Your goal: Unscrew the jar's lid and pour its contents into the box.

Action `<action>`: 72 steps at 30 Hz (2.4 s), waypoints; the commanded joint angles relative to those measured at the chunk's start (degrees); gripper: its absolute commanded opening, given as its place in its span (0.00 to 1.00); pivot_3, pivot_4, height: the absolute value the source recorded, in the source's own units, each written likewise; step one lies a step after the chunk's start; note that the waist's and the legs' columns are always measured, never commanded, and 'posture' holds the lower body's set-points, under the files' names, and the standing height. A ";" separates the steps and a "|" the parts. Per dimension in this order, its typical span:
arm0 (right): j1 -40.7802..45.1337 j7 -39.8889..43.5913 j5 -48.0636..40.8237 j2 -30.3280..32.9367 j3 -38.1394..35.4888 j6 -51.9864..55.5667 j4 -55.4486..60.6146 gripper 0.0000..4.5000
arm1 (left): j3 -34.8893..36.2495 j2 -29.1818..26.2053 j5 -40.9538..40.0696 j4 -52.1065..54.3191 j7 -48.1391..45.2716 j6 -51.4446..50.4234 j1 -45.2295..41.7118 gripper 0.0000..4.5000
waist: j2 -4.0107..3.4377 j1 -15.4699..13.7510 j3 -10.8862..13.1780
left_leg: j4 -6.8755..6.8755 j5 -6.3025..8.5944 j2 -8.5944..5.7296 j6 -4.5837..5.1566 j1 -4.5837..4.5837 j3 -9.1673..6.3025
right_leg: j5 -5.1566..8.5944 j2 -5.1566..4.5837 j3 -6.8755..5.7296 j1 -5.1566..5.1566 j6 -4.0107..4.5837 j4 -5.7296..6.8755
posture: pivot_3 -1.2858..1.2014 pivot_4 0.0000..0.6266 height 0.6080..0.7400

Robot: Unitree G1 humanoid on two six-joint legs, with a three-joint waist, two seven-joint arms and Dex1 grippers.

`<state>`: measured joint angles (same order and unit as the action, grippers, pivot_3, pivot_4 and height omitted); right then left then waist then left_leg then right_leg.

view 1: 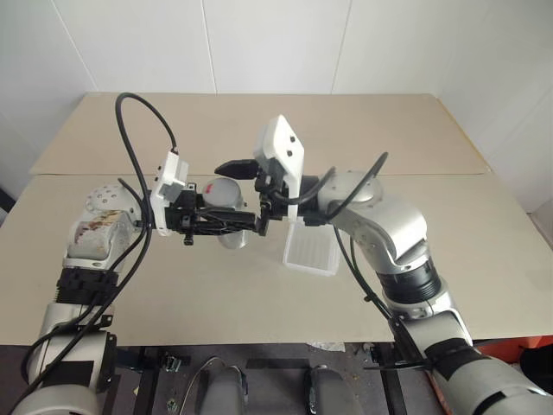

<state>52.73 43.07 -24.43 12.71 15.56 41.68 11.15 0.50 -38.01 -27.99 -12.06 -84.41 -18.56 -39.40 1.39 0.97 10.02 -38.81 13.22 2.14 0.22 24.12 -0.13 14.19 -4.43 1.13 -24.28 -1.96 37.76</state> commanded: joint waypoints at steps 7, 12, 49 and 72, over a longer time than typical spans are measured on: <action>1.90 -0.05 0.19 -1.03 -0.72 -0.13 0.60 0.87 | 1.01 -0.73 -0.43 1.67 -0.09 1.04 -0.38 0.43 | 0.00 0.01 0.00 | 0.00 0.00 0.00 0.00 0.00 0.00 | 0.00 0.00 0.00 0.00 0.00 0.00 | 0.52 0.24 1.00; 2.03 0.12 0.04 -0.72 -1.06 0.17 0.49 0.61 | 0.98 -0.79 -0.41 1.89 -0.02 1.03 -0.26 0.43 | 0.00 0.01 0.00 | 0.00 0.00 0.00 0.00 0.00 0.00 | 0.00 0.00 0.00 0.00 0.00 -0.01 | 0.52 0.24 1.00; -39.15 -22.29 10.82 12.41 -21.56 -10.24 1.95 0.61 | -0.61 6.24 5.51 -2.41 7.92 10.08 -4.10 0.43 | 0.03 0.35 -0.01 | 0.01 0.00 -0.07 0.01 -0.09 0.07 | 0.00 0.00 0.19 0.05 -0.01 -0.23 | 0.52 0.24 1.00; -28.32 -1.05 -21.35 36.03 -30.55 24.54 17.81 0.99 | -49.16 9.25 109.69 -25.80 118.12 54.95 -33.49 0.43 | 0.07 -1.65 0.01 | 0.08 0.01 -0.22 0.01 -0.14 0.07 | -0.04 -0.08 0.27 0.24 -0.08 -0.51 | 0.52 0.24 1.00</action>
<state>23.33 40.05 -43.08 47.45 -14.19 65.04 26.92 -45.21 -29.81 75.51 -36.24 23.69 38.96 -71.03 1.46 -0.67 10.03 -38.74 13.24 1.92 0.23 24.04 -0.05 14.15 -4.52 1.39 -24.08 -2.05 37.22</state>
